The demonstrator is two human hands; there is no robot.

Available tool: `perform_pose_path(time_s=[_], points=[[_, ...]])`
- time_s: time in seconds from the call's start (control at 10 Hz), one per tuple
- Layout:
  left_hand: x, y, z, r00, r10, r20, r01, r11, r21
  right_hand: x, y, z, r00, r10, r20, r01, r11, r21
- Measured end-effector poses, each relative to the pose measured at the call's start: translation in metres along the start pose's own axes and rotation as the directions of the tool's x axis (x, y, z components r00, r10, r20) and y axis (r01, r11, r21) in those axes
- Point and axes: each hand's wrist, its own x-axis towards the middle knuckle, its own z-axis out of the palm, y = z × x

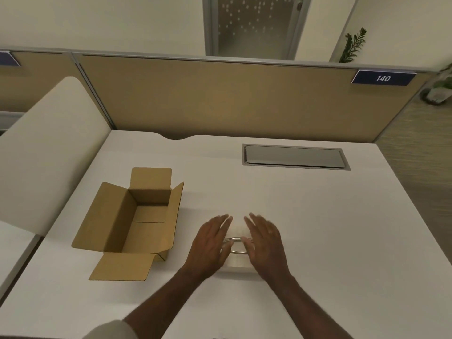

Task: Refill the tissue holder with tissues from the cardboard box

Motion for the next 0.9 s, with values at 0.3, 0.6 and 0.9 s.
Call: perform_pose_path(time_s=[0.3, 0.6, 0.9], points=[[0.06, -0.005, -0.005, 0.992, -0.118, 0.034, 0.111, 0.979, 0.172, 0.051, 0.014, 0.008, 0.982, 0.171, 0.083, -0.154, 0.971, -0.183], [0.071, -0.01, -0.009, 0.988, -0.156, -0.017, 0.156, 0.973, 0.168, 0.066, 0.009, 0.013, 0.981, 0.174, 0.085, -0.15, 0.962, -0.228], [0.133, -0.016, -0.075, 0.966, -0.124, -0.228, 0.158, 0.978, 0.135, 0.142, -0.009, -0.031, 0.989, 0.058, -0.135, -0.081, 0.982, -0.169]])
